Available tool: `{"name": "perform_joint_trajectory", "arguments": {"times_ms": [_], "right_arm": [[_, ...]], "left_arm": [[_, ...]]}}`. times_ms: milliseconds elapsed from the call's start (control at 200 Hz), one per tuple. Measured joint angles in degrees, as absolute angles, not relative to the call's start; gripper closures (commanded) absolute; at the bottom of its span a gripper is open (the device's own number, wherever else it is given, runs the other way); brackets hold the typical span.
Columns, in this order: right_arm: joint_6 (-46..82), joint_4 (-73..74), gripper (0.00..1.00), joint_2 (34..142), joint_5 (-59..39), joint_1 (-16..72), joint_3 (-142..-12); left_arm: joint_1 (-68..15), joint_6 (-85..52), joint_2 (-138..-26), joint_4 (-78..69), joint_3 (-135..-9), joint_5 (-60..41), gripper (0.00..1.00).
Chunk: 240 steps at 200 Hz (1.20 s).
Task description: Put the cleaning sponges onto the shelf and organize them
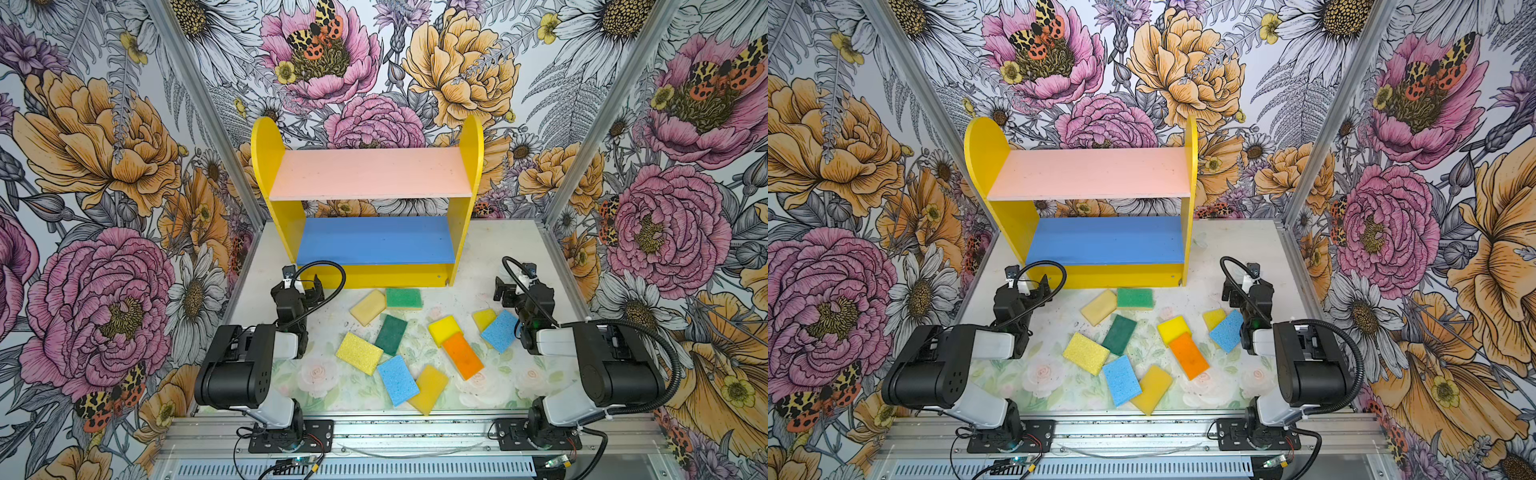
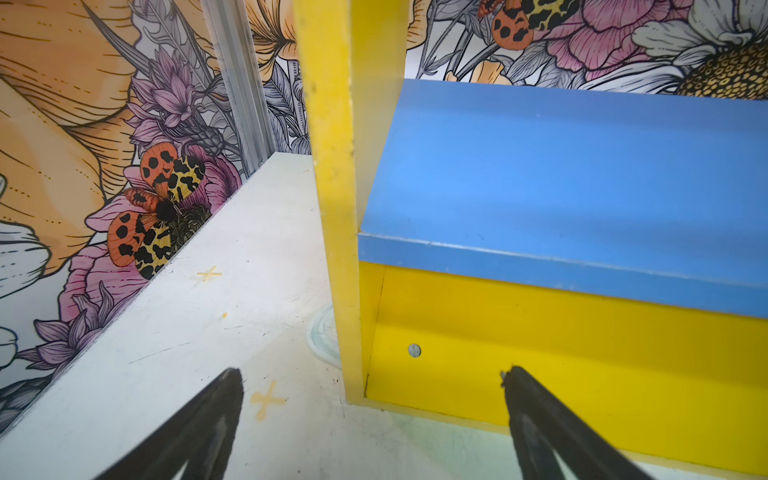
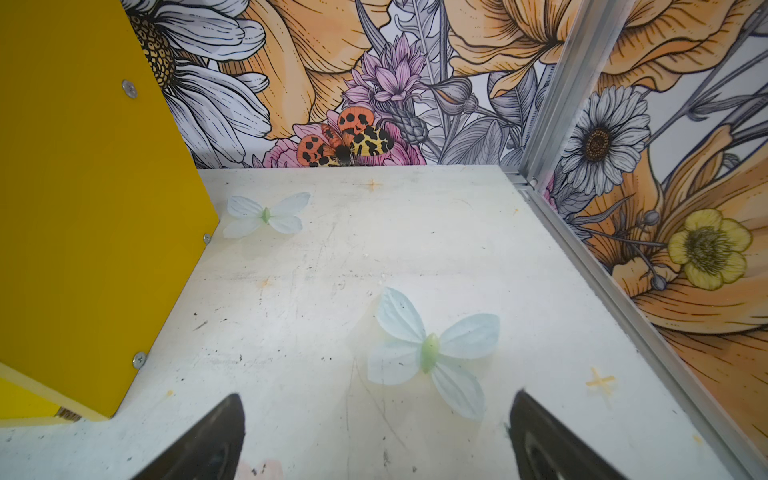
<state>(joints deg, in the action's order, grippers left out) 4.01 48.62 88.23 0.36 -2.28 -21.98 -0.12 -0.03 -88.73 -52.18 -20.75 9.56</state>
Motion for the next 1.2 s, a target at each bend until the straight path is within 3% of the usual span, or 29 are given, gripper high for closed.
{"name": "perform_joint_trajectory", "arguments": {"times_ms": [470, 615, 870, 1201], "right_arm": [[5.0, 48.8, 0.01, 88.1, 2.2, -2.3, -21.9], [5.4, 45.4, 0.03, 84.2, 4.3, -2.3, -21.8], [13.6, 21.2, 0.03, 71.3, 8.7, -1.7, -33.5], [25.8, -6.2, 0.05, 62.1, -0.6, -0.3, -42.5]], "left_arm": [[-0.6, 0.0, -88.6, -51.8, -20.9, 10.8, 0.01], [-1.5, -0.3, -84.6, -41.8, -25.1, 15.7, 0.01], [-2.5, -10.4, -77.3, -15.2, -39.9, 25.3, 0.01], [-9.2, -27.1, -60.9, 10.9, -45.0, 26.0, 0.01]]}}
